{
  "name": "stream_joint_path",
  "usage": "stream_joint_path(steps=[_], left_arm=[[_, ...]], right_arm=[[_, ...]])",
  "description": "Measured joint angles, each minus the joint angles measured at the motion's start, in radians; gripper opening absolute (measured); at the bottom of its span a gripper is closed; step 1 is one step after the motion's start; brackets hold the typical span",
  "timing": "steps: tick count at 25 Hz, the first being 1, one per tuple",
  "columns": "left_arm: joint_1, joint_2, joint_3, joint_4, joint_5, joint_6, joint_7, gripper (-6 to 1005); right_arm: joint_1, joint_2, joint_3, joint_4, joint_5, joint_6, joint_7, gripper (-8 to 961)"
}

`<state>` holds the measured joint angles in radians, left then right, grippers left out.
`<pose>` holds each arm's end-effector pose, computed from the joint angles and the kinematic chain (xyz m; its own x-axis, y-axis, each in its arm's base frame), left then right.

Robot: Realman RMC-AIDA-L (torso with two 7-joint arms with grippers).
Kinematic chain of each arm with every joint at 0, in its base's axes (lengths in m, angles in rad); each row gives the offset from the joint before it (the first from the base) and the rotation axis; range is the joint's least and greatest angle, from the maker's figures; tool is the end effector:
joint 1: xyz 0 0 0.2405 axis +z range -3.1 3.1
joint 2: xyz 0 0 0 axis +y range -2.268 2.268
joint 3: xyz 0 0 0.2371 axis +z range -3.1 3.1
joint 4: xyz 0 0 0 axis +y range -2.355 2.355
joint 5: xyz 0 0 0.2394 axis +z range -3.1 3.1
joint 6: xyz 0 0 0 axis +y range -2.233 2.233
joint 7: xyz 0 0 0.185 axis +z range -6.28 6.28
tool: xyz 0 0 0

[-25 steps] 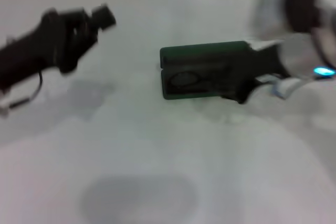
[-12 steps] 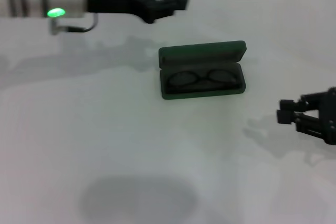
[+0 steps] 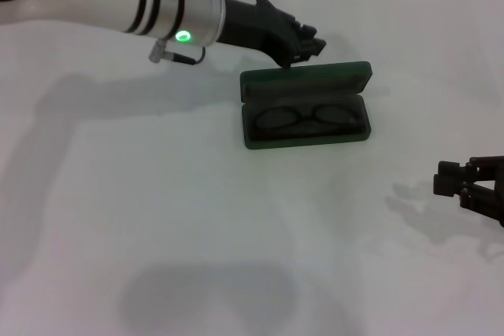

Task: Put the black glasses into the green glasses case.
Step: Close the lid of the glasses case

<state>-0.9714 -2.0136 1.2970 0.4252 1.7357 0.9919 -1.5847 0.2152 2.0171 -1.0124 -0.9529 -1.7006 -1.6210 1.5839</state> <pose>-0.1291 0.4624 -0.1027 0.9335 0.2523 0.2547 0.3173 -0.9121 -0.2594 0.2647 0.3080 0.0151 0.7419 -0.4162 -0.5256 -0.5352 -0.8399 -0.0903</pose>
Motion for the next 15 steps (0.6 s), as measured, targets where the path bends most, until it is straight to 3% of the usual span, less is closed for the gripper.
stream_joint_path(steps=[8,15], left_arm=[[-0.006,-0.034,0.003,-0.025,0.065,-0.051,-0.008,216],[0.003,-0.038,0.006,-0.028,0.085,-0.027,-0.009,215]], right_arm=[[0.038,-0.001,0.024,0.073,-0.004,-0.001,-0.045,212],[0.045,0.000,0.025,0.098,0.001,0.003,-0.058,212]])
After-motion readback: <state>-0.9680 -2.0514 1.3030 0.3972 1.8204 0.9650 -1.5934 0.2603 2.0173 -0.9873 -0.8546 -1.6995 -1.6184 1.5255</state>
